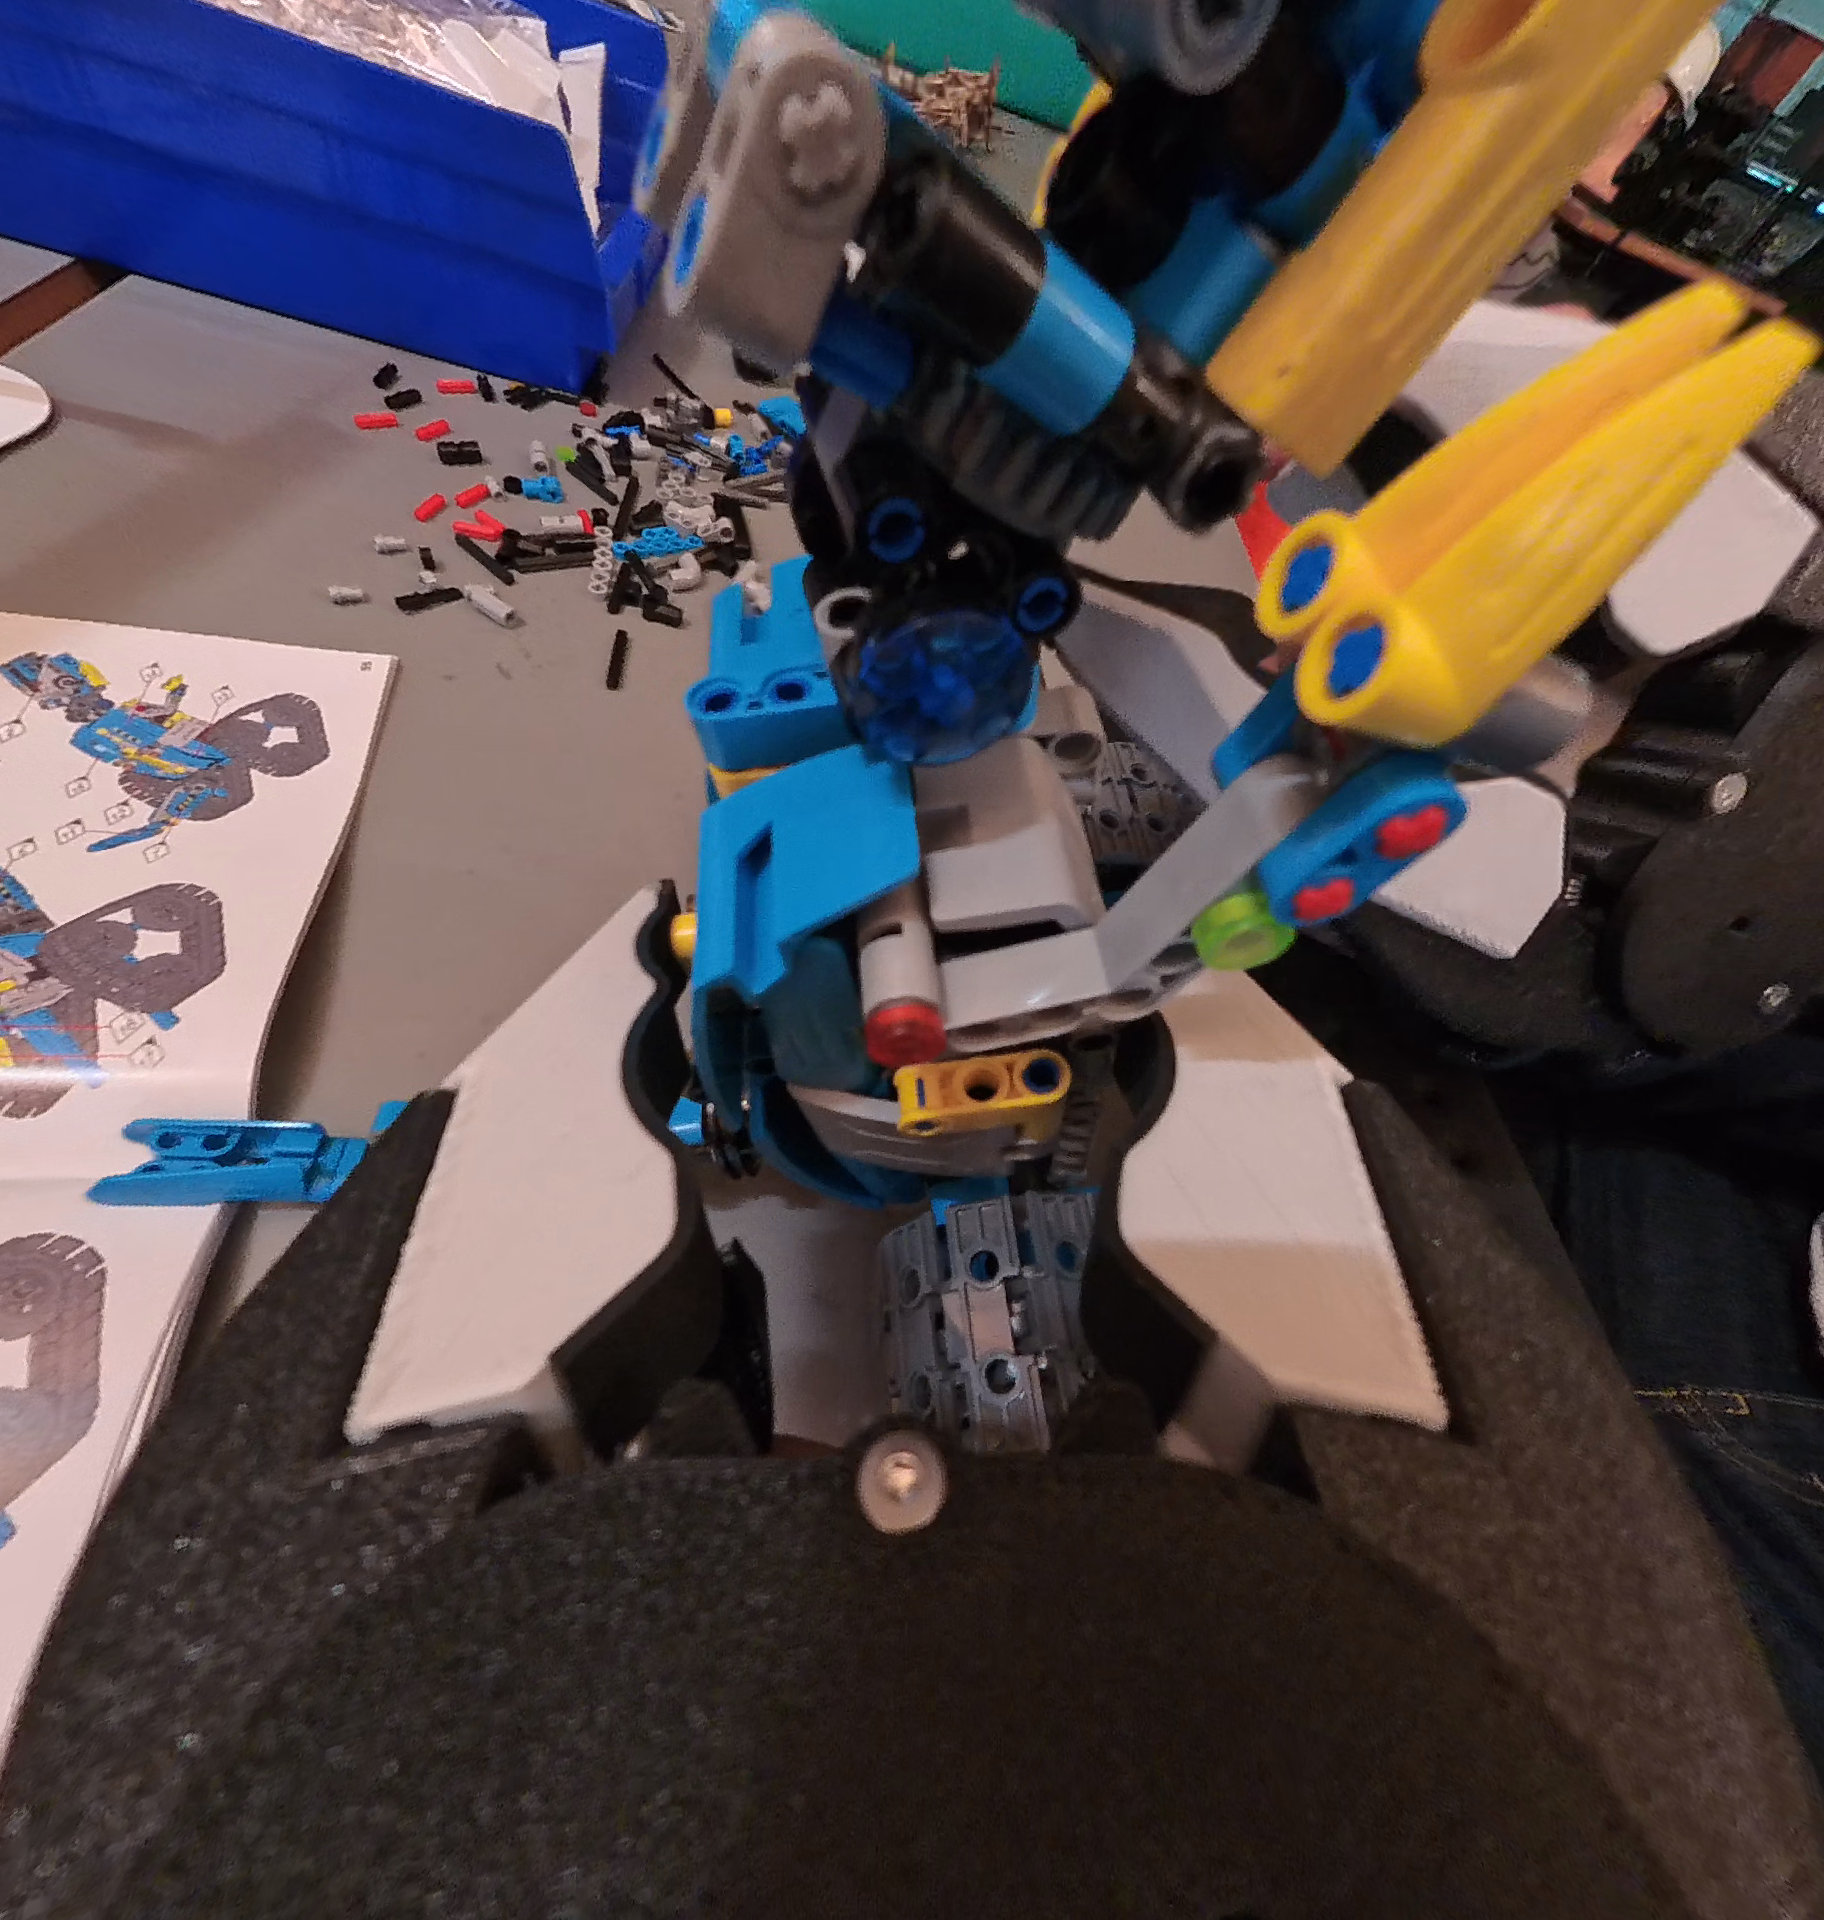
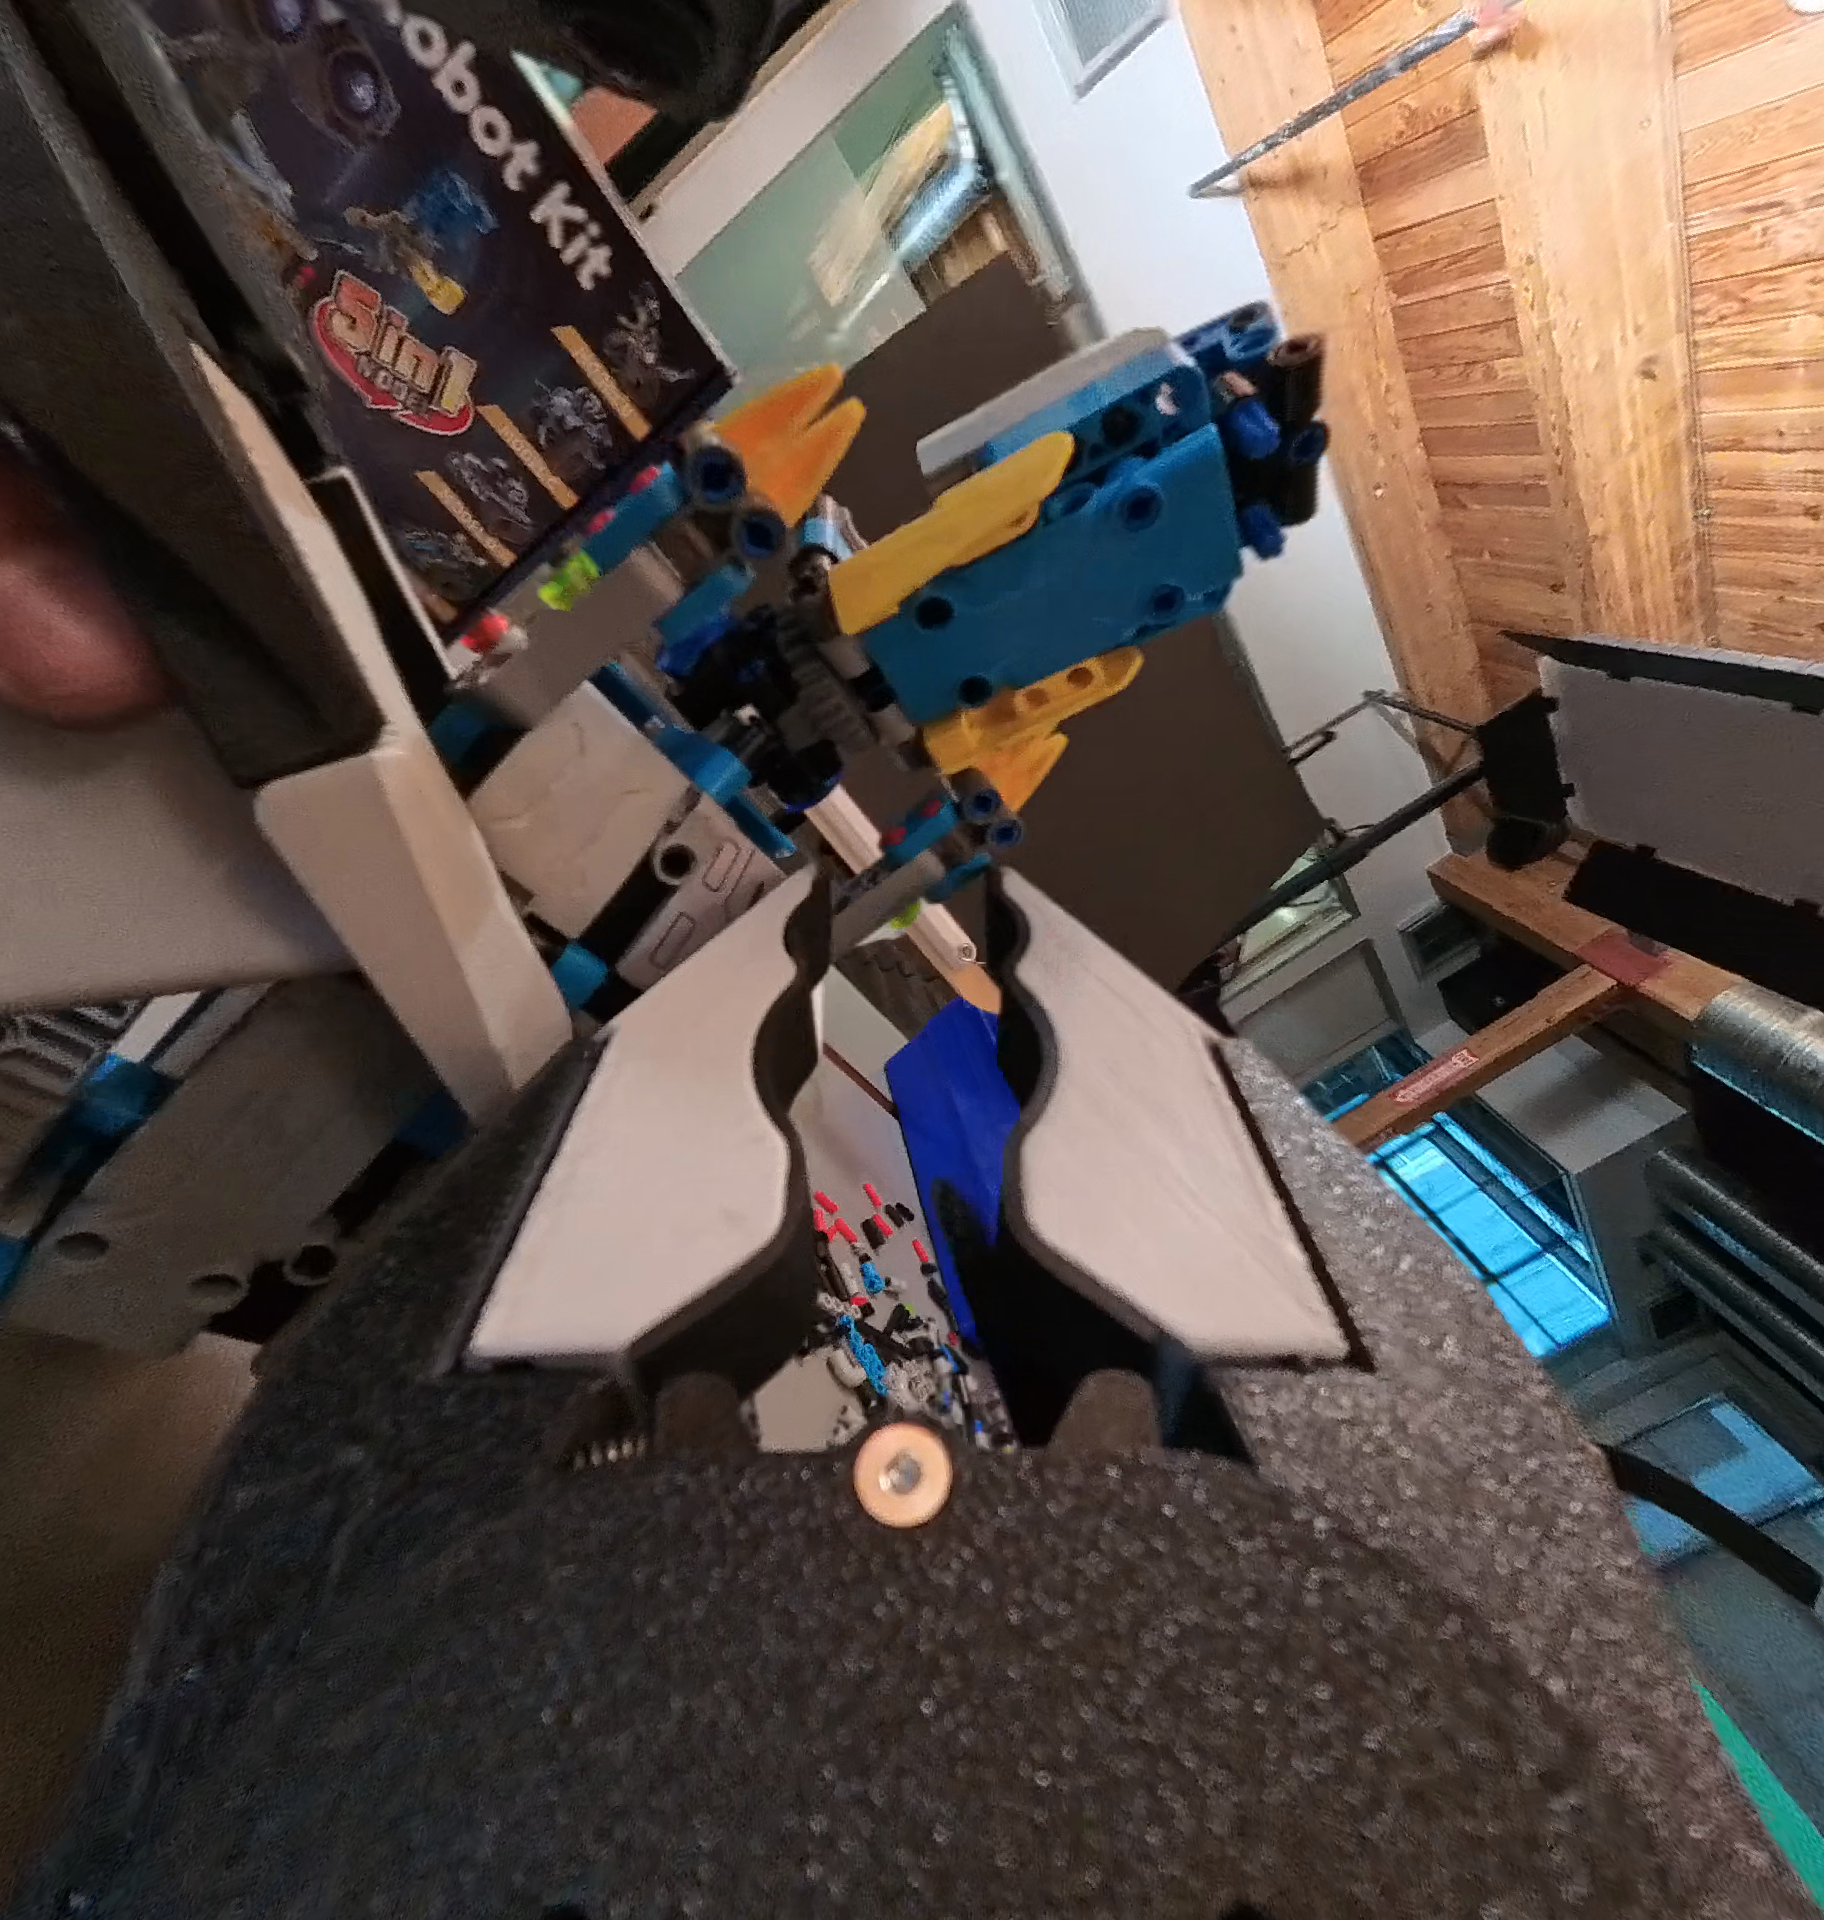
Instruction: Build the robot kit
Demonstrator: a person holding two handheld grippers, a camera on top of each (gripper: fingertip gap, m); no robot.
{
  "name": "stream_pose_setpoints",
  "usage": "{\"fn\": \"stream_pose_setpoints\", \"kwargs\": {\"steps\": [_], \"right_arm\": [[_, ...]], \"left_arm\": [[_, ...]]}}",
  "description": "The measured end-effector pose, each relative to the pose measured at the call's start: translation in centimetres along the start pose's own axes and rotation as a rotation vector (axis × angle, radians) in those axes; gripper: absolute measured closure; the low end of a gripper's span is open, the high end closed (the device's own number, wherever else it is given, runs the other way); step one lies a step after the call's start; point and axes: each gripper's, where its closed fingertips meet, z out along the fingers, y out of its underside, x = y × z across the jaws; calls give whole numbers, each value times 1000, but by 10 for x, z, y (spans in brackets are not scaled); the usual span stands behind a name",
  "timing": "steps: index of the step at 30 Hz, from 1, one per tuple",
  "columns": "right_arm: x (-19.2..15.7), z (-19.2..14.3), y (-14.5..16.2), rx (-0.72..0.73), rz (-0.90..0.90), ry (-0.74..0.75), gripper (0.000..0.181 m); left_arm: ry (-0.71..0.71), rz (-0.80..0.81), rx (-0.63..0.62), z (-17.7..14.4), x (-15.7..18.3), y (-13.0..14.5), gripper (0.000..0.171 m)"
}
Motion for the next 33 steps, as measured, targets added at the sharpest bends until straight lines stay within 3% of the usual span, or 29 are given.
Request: {"fn": "stream_pose_setpoints", "kwargs": {"steps": [6,11,16,20,26,29,33], "right_arm": [[-5,-9,5,-21,3,-16,150],[-14,-16,15,-33,17,-43,160],[-10,-23,13,-38,98,-112,132],[0,-14,0,-17,144,-109,131],[-14,-17,12,-38,204,-187,137],[-16,-23,21,-63,234,-231,129],[-1,-16,11,-46,310,-222,126]], "left_arm": [[10,-27,3,0,-2,1,88],[11,-31,4,-1,-2,1,88],[16,-37,8,-1,-3,1,88],[16,-32,8,-1,-2,1,88],[15,-40,6,-1,-3,1,88],[17,-40,7,-1,-3,1,88],[17,-40,8,-1,-3,1,88]]}}
